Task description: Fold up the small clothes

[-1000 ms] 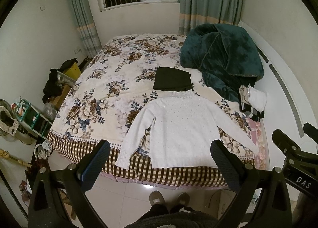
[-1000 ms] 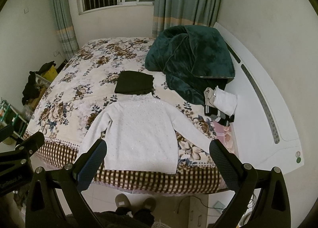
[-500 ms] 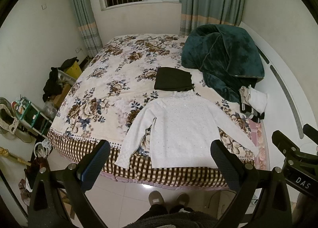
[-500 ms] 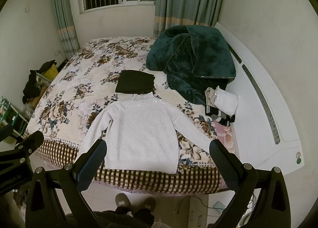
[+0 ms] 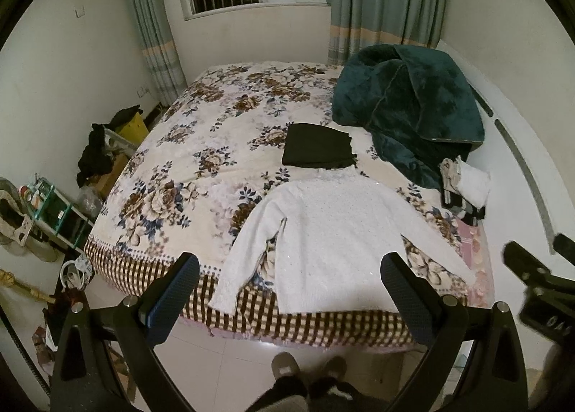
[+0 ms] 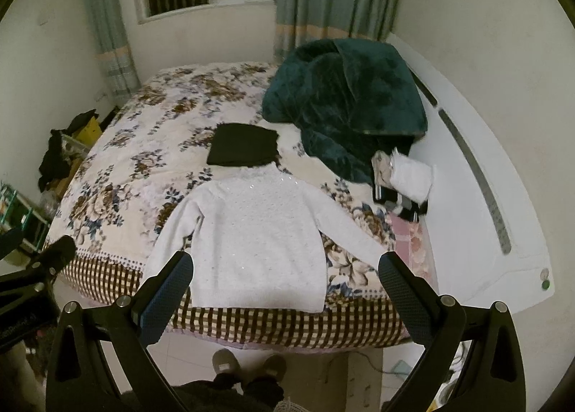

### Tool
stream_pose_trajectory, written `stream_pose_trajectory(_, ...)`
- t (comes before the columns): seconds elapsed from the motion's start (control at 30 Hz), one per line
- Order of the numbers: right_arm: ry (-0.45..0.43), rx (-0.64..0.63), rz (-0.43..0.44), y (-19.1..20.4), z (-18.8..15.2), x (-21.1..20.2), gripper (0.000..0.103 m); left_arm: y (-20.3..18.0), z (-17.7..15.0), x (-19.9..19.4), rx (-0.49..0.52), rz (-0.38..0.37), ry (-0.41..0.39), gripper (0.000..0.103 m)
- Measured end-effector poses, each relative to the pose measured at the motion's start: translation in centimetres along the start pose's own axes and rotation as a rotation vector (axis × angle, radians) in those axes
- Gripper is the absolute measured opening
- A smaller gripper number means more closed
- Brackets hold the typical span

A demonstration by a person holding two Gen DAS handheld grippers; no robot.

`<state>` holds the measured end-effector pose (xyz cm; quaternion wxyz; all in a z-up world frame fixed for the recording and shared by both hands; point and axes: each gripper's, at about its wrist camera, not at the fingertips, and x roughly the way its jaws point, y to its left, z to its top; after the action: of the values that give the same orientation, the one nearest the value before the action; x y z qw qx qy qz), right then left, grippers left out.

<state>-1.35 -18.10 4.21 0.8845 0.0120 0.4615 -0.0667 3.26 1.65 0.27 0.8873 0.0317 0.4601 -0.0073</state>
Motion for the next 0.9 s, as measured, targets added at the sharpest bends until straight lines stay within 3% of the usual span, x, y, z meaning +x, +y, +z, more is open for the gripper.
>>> stream_pose_trajectory(0.1, 0.068, 0.117, -0.019, -2.3, -0.7, 4.7, 0.103, -0.5, 0.0, 5.2, 0.035, 0.034, 0.026, 0.103)
stream_pose_trajectory(0.3, 0.179, 0.390, -0.172, -12.0, -4.2, 17.0, 0.103, -2.3, -1.0, 18.1, 0.051, 0.059, 0.150, 0.103)
stream_pose_trajectory(0.43, 0.280, 0.582, -0.249, -20.4, -8.8, 26.5, 0.103, -5.0, -2.0, 27.2, 0.058, 0.122, 0.262, 0.103)
stream_pose_trajectory(0.57, 0.406, 0.808, -0.261, -29.3, -14.0, 37.7, 0.102, -7.3, -2.9, 35.2, 0.061, 0.178, 0.364, 0.103)
stream_pose_trajectory(0.67, 0.440, 0.967, -0.233, -35.0, -17.8, 45.1, 0.095, -9.4, -3.8, 41.5, 0.062, 0.215, 0.424, 0.103)
stream_pose_trajectory(0.83, 0.387, 1.246, -0.177, -41.2, -23.1, 53.1, 0.077, -11.5, -5.5, 50.0, 0.050, 0.261, 0.524, 0.103)
stream_pose_trajectory(0.9, 0.359, 1.344, -0.177, -43.0, -24.8, 55.9, 0.077, -12.1, -6.4, 53.0, 0.025, 0.258, 0.563, 0.103)
